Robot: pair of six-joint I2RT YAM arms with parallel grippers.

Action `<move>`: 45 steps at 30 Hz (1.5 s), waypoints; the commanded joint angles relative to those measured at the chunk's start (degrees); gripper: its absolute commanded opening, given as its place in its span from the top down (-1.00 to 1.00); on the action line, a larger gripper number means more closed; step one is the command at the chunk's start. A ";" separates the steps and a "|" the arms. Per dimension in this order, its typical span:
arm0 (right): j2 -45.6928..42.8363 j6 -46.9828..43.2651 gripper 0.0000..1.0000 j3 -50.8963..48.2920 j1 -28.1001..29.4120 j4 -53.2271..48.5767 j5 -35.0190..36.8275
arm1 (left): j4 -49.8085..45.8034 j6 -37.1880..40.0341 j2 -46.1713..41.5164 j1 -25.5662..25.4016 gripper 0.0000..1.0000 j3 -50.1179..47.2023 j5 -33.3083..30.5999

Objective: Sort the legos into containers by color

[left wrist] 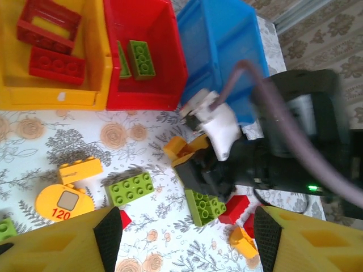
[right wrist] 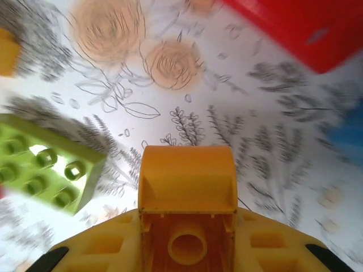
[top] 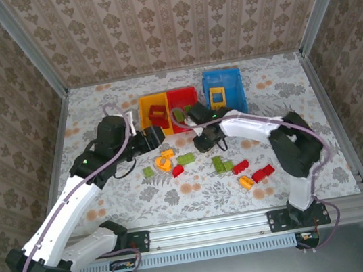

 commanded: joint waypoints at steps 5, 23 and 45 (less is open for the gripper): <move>-11.16 10.89 0.59 -2.50 -12.87 4.57 -3.84 | -0.99 9.51 11.55 -7.44 -0.31 11.02 1.16; 3.85 17.40 -0.09 12.57 -18.83 -0.44 -7.82 | -18.27 22.63 16.28 -13.51 -0.37 4.46 -4.48; -34.46 23.24 -0.40 -17.60 -9.90 13.07 -15.76 | -11.55 26.06 34.05 -14.75 -0.46 -0.73 -9.28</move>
